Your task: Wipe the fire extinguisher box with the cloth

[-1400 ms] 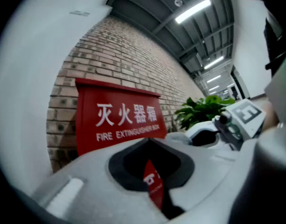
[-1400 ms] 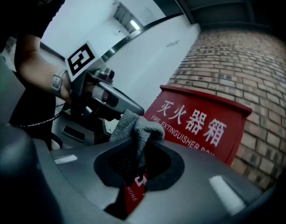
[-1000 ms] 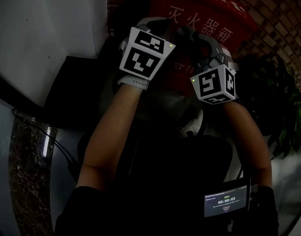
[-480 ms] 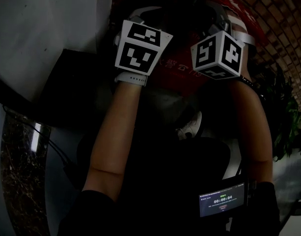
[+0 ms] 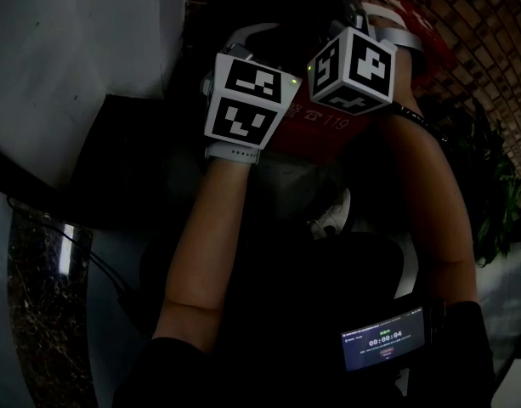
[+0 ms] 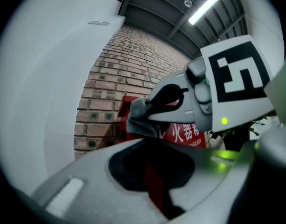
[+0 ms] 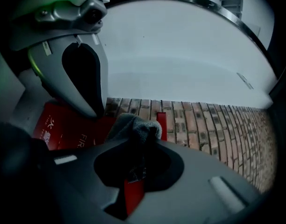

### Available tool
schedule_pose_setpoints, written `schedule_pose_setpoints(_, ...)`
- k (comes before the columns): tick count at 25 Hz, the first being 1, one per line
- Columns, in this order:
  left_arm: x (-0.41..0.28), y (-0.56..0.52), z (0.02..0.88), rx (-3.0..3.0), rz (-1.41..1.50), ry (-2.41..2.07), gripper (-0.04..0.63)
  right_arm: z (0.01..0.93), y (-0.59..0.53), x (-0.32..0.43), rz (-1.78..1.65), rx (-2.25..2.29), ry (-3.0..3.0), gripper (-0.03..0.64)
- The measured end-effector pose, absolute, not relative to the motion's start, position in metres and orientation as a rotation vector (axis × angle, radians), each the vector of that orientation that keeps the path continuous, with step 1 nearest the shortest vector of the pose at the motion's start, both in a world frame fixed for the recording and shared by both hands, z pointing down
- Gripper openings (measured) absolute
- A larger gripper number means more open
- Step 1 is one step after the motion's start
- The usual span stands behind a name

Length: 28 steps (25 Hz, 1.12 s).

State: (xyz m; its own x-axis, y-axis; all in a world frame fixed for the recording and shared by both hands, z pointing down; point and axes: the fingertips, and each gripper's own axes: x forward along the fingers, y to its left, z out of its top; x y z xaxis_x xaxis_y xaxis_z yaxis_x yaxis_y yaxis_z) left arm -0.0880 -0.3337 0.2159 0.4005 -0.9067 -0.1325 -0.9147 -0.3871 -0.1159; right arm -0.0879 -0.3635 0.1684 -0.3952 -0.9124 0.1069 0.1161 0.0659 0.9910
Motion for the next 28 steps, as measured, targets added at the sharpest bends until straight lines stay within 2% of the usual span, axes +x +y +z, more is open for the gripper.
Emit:
schedule_pose_setpoints(10, -0.07, -0.331, 0.217, -2.483, 0.054, 1.606, 0.003, 0.166, -0.366, -0.058, -1.469, 0.872, -1.462, 0.031)
schedule_pose_setpoints(28, -0.018, -0.321, 0.22, -2.552, 0.034, 1.486, 0.003, 0.166, -0.378, 0.056, -1.359, 0.977, -1.37, 0.031)
